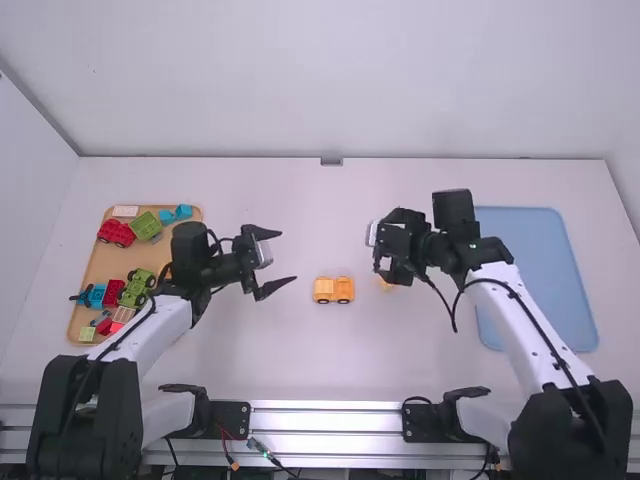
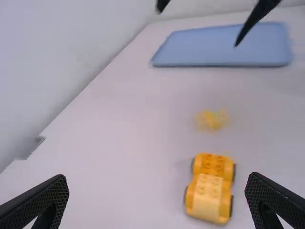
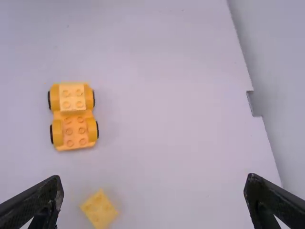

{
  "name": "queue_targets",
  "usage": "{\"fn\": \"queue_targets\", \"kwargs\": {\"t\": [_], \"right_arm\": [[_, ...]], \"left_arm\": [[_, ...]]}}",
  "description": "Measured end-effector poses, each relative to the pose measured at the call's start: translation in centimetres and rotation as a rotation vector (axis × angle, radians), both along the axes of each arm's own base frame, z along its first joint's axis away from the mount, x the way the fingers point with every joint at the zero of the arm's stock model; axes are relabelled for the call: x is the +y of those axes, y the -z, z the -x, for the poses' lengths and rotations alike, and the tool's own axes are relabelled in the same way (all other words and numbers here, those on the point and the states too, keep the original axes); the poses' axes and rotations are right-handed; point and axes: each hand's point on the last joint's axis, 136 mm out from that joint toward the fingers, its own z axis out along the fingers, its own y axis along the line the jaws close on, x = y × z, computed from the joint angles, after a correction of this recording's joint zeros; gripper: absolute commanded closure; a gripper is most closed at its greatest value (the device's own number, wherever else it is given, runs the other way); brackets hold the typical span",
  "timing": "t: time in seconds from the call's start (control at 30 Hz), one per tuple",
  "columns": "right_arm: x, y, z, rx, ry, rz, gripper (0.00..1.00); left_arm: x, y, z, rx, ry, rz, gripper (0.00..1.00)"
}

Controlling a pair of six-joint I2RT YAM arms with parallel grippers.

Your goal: Assemble lego blocks to make yellow taxi

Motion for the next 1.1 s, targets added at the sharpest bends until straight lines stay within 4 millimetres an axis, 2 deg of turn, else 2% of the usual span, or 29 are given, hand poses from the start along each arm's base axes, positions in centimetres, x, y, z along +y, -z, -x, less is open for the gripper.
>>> {"fn": "queue_targets", "kwargs": {"t": [0.13, 0.37, 0.53, 0.63, 0.73, 0.93, 1.1], "right_arm": [[-0.3, 2.3, -0.3, 0.011, -0.074, 0.039, 0.01], [-2.0, 7.2, -0.8, 0.1, -0.171, -0.006, 0.01], [-3.2, 9.8, 1.2, 0.189, -0.254, -0.06, 0.01], [-3.3, 10.9, 1.7, 0.219, -0.299, -0.081, 0.01], [-3.1, 11.9, 1.0, 0.219, -0.333, -0.088, 0.01], [-3.1, 14.1, -0.3, 0.268, -0.368, -0.097, 0.01], [-3.2, 15.1, -0.4, 0.349, -0.403, -0.106, 0.01]], "left_arm": [[-0.7, 1.3, 0.8, 0.0, 0.087, 0.011, 0.01], [-1.3, 4.6, 0.3, 0.007, 0.17, 0.039, 0.03], [-1.8, 6.1, -0.5, 0.061, 0.227, 0.082, 0.01], [-2.5, 6.1, -0.9, 0.062, 0.255, 0.088, 0.01], [-3.4, 6.2, -0.7, 0.059, 0.276, 0.081, 0.01], [-6.5, 7.9, -0.2, 0.082, 0.272, -0.019, 0.01], [-7.9, 8.9, -0.1, 0.088, 0.249, -0.082, 0.01]]}}
